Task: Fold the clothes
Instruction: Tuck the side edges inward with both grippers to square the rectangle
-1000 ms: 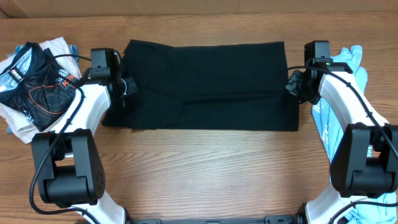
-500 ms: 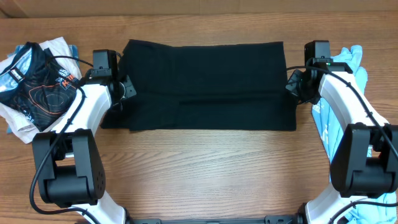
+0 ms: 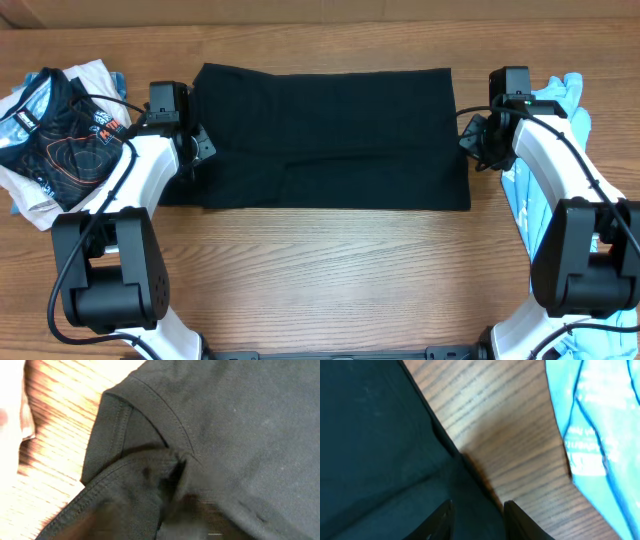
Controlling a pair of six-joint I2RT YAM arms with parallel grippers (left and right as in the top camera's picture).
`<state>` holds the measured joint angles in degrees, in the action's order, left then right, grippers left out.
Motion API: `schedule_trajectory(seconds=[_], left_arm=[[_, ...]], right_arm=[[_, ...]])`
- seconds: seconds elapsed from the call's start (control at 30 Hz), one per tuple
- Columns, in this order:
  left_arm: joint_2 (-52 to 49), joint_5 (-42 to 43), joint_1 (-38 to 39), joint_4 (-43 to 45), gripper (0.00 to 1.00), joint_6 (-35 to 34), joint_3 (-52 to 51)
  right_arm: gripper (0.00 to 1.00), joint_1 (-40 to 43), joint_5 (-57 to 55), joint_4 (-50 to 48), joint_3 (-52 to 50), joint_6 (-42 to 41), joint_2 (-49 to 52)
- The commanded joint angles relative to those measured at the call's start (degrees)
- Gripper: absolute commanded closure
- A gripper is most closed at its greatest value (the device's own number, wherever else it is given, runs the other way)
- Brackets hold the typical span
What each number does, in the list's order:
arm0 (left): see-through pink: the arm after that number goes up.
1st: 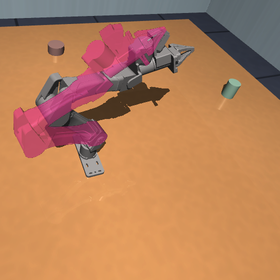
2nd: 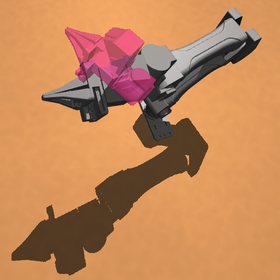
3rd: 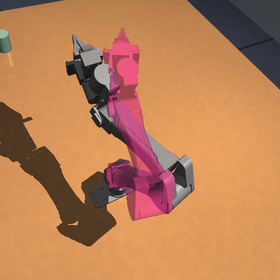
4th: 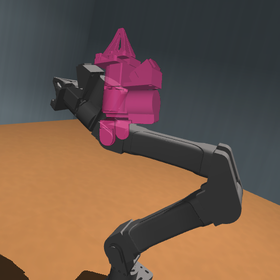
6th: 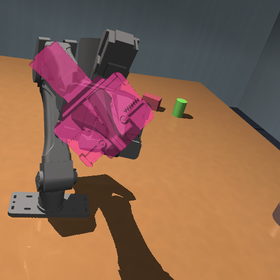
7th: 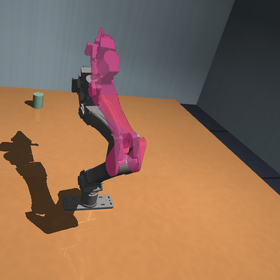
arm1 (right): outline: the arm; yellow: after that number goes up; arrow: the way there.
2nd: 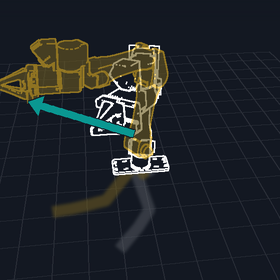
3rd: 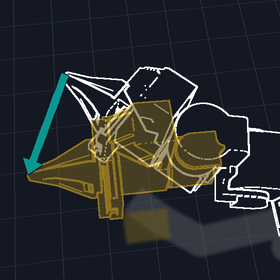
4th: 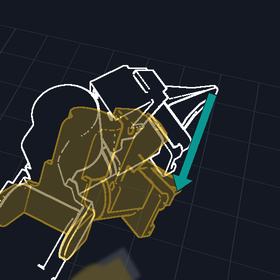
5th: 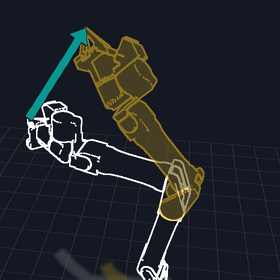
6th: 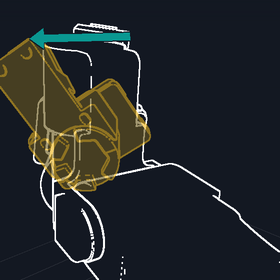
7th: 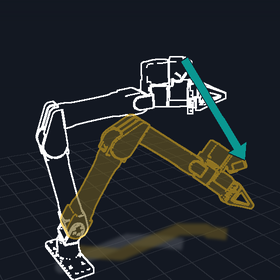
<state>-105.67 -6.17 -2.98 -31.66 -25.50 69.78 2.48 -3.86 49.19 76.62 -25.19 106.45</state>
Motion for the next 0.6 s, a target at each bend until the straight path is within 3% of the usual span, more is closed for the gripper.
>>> schedule_trajectory(seconds=[0.0,0.27,0.4,0.57], left_arm=[[-0.46,-2.19,-0.07,-0.46,0.22,0.42,0.81],[1.57,-1.62,0.04,-13.35,0.02,0.57,6.03],[1.42,-1.95,0.02,-19.69,0.02,-0.33,5.31],[1.42,-0.70,0.02,-17.62,0.11,-1.14,1.20]], right_arm=[[0.61,-0.22,-0.35,1.73,0.59,0.09,0.24],[0.56,-0.22,-0.33,9.11,0.59,0.09,0.24],[0.57,-0.24,-0.26,11.19,0.46,0.09,0.24],[0.56,-0.24,2.75,8.48,-2.78,2.71,0.24]])
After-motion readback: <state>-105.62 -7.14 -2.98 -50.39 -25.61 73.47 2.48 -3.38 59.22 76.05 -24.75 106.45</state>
